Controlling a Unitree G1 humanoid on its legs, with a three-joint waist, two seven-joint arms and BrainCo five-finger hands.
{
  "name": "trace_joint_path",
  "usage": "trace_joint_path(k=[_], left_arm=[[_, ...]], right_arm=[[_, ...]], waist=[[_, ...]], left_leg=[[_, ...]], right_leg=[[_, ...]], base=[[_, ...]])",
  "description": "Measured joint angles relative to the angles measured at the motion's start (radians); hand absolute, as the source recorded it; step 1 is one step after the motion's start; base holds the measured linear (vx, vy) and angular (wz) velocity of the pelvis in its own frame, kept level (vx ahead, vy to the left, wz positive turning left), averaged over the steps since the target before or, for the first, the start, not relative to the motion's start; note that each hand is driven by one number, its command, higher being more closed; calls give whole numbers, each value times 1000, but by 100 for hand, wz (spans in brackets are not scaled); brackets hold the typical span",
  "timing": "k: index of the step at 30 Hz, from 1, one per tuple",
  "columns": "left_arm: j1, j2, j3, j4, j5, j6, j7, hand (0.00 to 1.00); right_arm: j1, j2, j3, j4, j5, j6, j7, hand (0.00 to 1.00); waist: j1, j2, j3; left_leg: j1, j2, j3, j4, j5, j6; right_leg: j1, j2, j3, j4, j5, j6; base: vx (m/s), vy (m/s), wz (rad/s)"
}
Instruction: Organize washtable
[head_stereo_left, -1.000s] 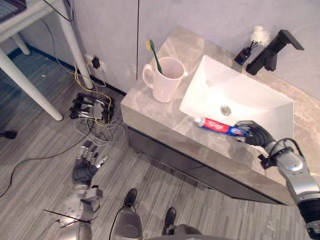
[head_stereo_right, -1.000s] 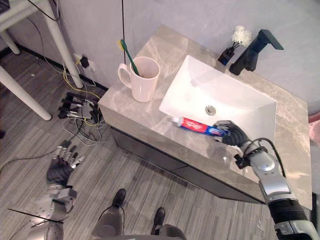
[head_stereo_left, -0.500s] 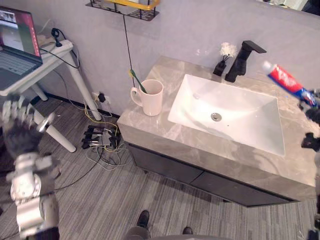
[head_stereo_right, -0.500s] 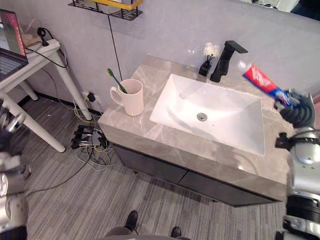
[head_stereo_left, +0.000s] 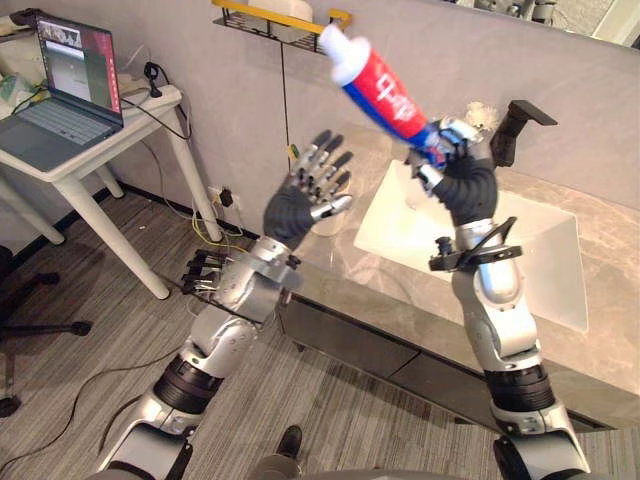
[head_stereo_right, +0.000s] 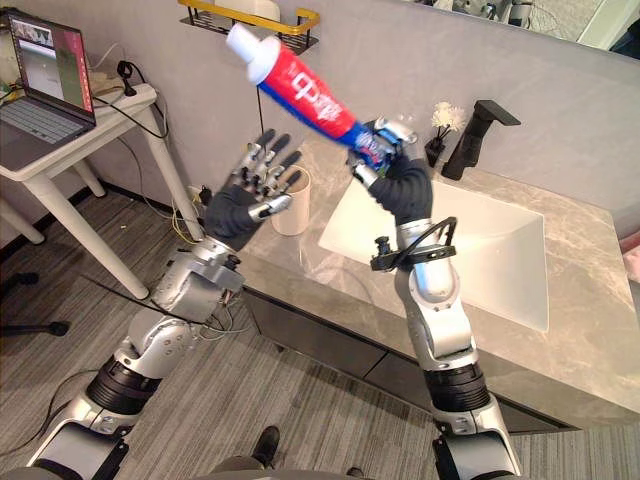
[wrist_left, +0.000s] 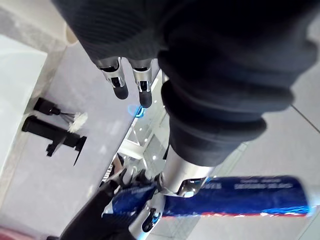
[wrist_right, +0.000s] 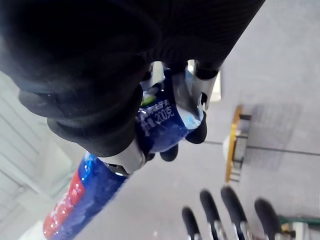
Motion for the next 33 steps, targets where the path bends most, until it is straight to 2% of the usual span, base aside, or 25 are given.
trace_joint_path(k=[9, 16, 26, 33], left_arm=[[-9, -2, -14, 42, -20, 27, -16, 0], [-11, 12, -22, 24, -61, 34, -22, 0], [54, 13, 9, -103, -112, 33, -41, 0], [99, 10, 14, -141, -139, 32, -41, 0]], right_arm=[[83, 7, 20, 8, 0, 2, 23, 100], [122, 7, 16, 20, -1, 15, 43, 100], [156, 19, 5, 60, -3, 23, 48, 100], [192, 36, 8, 60, -10, 33, 82, 100]], waist=[[-7, 27, -26], [-27, 27, -27], [-31, 28, -27], [-31, 28, -27]], left_leg=[[0, 3, 0, -4, 0, 0], [1, 5, -1, -19, 9, 1], [2, 5, 7, -21, 8, 1], [9, 6, 26, -21, 8, 1]], right_leg=[[0, 3, 2, -9, 2, 0], [0, 4, 3, -23, 9, 0], [4, 4, 10, -38, 17, 4], [2, 4, 29, -40, 24, 6]], base=[[0, 0, 0], [0, 2, -1], [0, 0, 0], [-13, 11, -8]])
